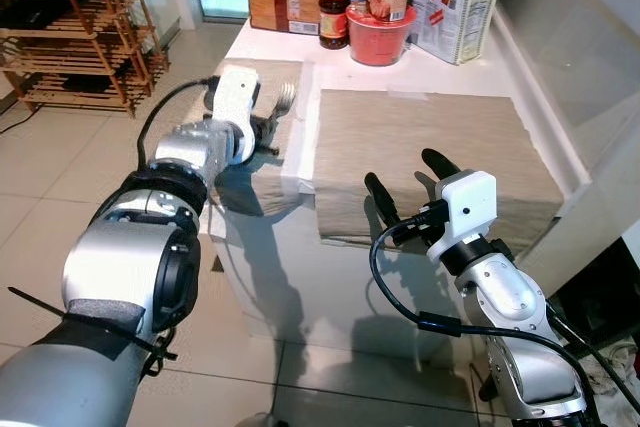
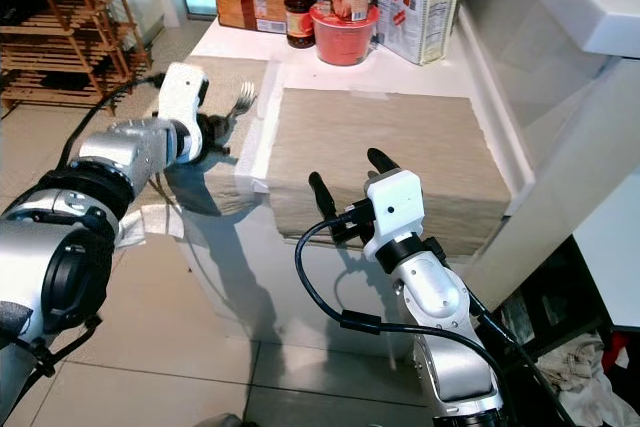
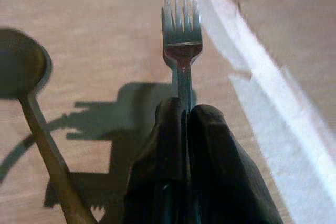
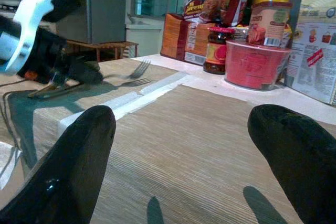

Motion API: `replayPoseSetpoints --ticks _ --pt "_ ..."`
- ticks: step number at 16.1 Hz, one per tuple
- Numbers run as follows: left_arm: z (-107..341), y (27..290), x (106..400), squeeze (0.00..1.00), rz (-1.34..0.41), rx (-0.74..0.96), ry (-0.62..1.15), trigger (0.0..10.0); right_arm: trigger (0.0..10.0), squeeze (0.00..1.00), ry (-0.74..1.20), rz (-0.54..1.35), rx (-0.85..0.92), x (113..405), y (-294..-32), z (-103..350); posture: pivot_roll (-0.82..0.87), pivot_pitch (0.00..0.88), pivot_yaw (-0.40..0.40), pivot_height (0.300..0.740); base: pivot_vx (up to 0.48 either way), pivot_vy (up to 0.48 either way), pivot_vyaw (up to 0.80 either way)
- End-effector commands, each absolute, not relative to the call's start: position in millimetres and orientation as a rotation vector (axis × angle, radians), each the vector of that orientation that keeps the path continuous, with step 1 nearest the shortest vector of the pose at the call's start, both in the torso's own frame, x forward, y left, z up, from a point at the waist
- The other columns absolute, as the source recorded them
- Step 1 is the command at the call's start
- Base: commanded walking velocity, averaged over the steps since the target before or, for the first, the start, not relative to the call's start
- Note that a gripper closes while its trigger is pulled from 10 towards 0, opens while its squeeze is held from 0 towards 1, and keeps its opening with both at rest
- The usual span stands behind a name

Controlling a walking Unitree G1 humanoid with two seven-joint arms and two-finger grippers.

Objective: Setting the table

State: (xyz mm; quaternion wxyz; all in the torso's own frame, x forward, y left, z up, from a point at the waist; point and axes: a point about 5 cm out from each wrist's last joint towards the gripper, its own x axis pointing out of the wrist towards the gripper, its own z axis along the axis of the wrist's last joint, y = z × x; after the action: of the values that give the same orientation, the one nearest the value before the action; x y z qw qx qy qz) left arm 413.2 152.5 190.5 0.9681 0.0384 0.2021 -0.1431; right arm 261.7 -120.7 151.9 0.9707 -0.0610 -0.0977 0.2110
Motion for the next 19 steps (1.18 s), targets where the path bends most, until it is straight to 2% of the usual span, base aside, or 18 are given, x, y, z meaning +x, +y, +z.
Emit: replayPoseSetpoints --ticks 1,3,8,10,11,12,19 --pt "216.4 146.9 419.3 0.0 -0.31 0.089 0.321 0.0 10.0 0.0 -0.176 0.434 -0.131 261.2 -120.5 148.8 -0.05 0.011 0.045 0.74 0.0 0.0 0.0" --pt "221.0 141.9 420.3 0.0 -0.335 0.165 0.29 0.0 10.0 0.0 -0.174 0.438 -0.133 261.6 -119.9 148.2 -0.05 0.01 0.045 0.74 0.0 0.0 0.0" --pt "230.9 131.5 421.3 0.0 -0.389 0.149 0.245 0.0 10.0 0.0 -0.168 0.437 -0.134 261.2 -120.1 145.5 -0.05 0.007 0.048 0.74 0.0 0.0 0.0" --pt "232.4 131.6 421.7 0.0 -0.385 0.201 0.236 0.0 10.0 0.0 -0.167 0.439 -0.136 261.4 -119.9 145.3 -0.05 0.007 0.047 0.74 0.0 0.0 0.0" --pt "231.5 135.5 422.1 0.0 -0.361 0.241 0.228 10.0 10.0 0.0 -0.166 0.439 -0.137 261.5 -119.9 144.9 -0.05 0.006 0.049 0.74 0.0 0.0 0.0" --pt "231.2 139.0 422.3 1.0 -0.347 0.242 0.225 10.0 10.0 0.0 -0.166 0.439 -0.137 261.4 -119.9 144.7 -0.05 0.005 0.051 0.74 0.0 0.0 0.0" --pt "236.3 156.8 424.0 1.0 -0.254 0.265 0.172 10.0 10.0 0.0 -0.166 0.423 -0.134 260.5 -118.3 142.5 -0.06 0.0 0.062 0.74 0.0 0.0 0.0"
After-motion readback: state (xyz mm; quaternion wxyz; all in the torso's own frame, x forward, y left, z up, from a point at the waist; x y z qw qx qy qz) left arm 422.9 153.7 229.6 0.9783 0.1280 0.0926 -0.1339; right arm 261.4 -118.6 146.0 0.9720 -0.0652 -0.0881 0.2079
